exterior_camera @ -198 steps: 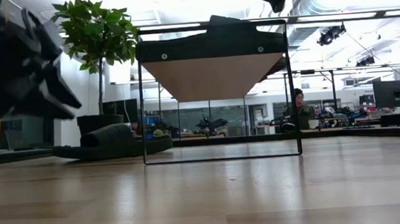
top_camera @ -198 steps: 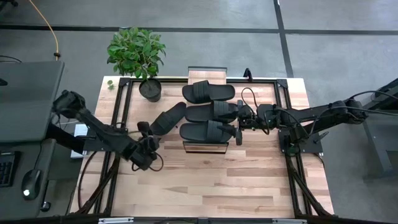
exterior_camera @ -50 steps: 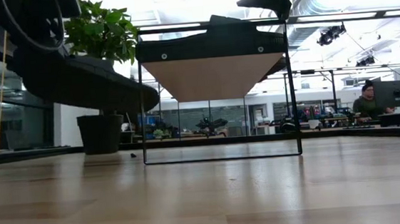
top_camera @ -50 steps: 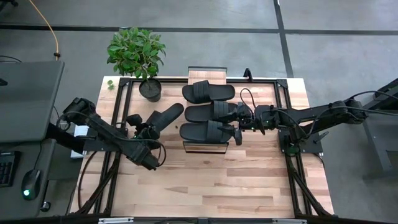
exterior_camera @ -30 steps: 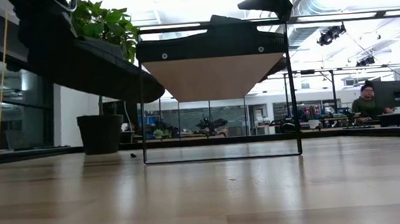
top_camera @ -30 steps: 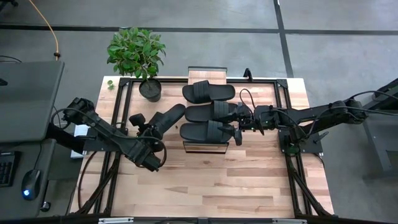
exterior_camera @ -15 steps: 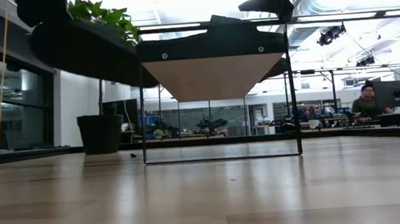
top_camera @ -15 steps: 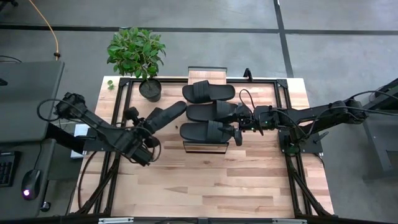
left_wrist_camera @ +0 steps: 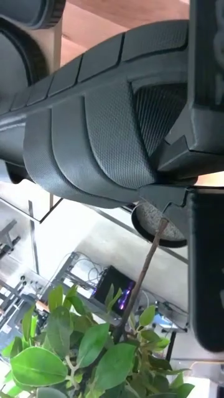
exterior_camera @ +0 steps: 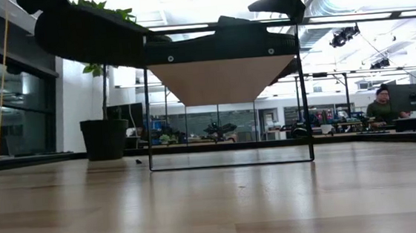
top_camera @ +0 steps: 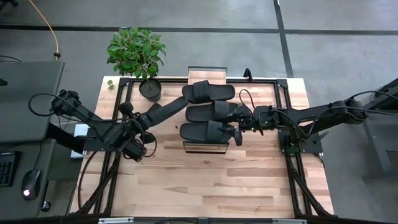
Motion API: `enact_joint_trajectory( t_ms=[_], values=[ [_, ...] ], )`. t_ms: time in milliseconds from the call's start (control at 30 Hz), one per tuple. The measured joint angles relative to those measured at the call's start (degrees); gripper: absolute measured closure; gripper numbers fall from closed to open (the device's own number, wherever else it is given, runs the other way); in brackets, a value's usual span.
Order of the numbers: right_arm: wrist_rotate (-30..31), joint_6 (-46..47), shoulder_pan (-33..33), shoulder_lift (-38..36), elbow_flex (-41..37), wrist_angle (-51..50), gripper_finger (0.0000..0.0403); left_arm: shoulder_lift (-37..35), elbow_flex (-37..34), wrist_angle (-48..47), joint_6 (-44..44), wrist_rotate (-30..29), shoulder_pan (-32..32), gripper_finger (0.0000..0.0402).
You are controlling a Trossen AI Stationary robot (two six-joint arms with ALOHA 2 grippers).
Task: Pick and place slides into the shelf
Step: Put the black slipper on the shelf
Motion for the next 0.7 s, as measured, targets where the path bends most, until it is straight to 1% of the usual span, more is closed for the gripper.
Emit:
enact_joint_trajectory(
  t_ms=[167, 300, 367, 500, 700],
  values=[
    [0.36, 0.0, 0.0, 0.0, 0.0, 0.0, 0.0164, -0.33, 0.0, 0.0, 1.9, -0.98, 0.0, 0.0401],
    [1.77, 0.35, 0.0, 0.15, 0.0, 0.19, 0.0164, -0.31, 1.5, -0.04, 5.89, -2.77, 0.0, 0.0401],
    [1.51, 0.39, 0.0, 0.74, 0.0, 1.47, 0.0164, -0.19, 2.84, -0.01, 8.25, -4.59, -0.04, 0.0401],
    [-1.78, 0.09, 0.0, 2.68, 0.0, 6.79, 0.0164, -0.04, 6.61, -0.07, 15.53, -8.28, -0.04, 0.0401],
    [-5.92, -2.69, -0.02, 4.62, 0.0, 14.09, 0.0164, 3.84, 14.2, 0.02, 25.05, -13.6, -0.94, 0.0401]
  ],
)
